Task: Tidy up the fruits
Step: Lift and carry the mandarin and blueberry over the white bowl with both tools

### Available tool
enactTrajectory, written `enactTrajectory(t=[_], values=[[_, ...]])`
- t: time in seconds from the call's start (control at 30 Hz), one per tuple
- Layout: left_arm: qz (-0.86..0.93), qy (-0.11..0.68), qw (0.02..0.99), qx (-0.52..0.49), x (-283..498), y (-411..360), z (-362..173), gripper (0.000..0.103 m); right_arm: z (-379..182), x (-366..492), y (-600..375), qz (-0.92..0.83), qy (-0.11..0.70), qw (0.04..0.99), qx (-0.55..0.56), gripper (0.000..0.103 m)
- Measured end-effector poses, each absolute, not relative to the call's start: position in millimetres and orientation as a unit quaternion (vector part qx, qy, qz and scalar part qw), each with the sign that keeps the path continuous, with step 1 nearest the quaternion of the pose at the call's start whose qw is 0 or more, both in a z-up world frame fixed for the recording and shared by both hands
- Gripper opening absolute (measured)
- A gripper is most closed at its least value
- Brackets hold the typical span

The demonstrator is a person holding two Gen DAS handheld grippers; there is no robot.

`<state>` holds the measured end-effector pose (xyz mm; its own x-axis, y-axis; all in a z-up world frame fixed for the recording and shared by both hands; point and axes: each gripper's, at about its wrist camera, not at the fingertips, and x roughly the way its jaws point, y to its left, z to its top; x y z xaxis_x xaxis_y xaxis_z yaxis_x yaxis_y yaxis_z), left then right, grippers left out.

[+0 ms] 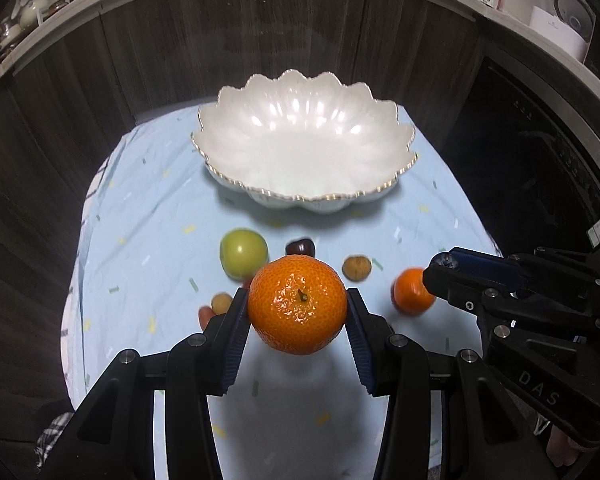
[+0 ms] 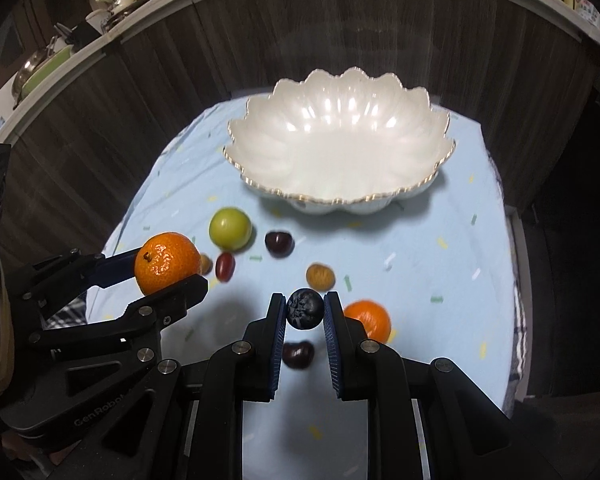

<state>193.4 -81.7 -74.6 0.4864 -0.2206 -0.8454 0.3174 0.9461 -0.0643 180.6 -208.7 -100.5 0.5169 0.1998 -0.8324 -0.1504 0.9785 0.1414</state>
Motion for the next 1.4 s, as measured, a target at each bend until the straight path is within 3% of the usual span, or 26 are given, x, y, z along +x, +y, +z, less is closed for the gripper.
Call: enactTrajectory(t=[0.63, 1.4], values=[[-0.145, 0.443, 0.883, 0.048, 257.3, -89.7, -39.2, 0.046, -63.0, 238.2, -228.9, 0.08, 0.432, 0.897, 0.038, 0.021], [-0.117, 0.463, 0.878, 0.037, 330.6, -91.8, -80.1, 0.046, -97.7, 308.9, -245.4, 0.029, 0.459, 0.886, 0.057, 0.021]])
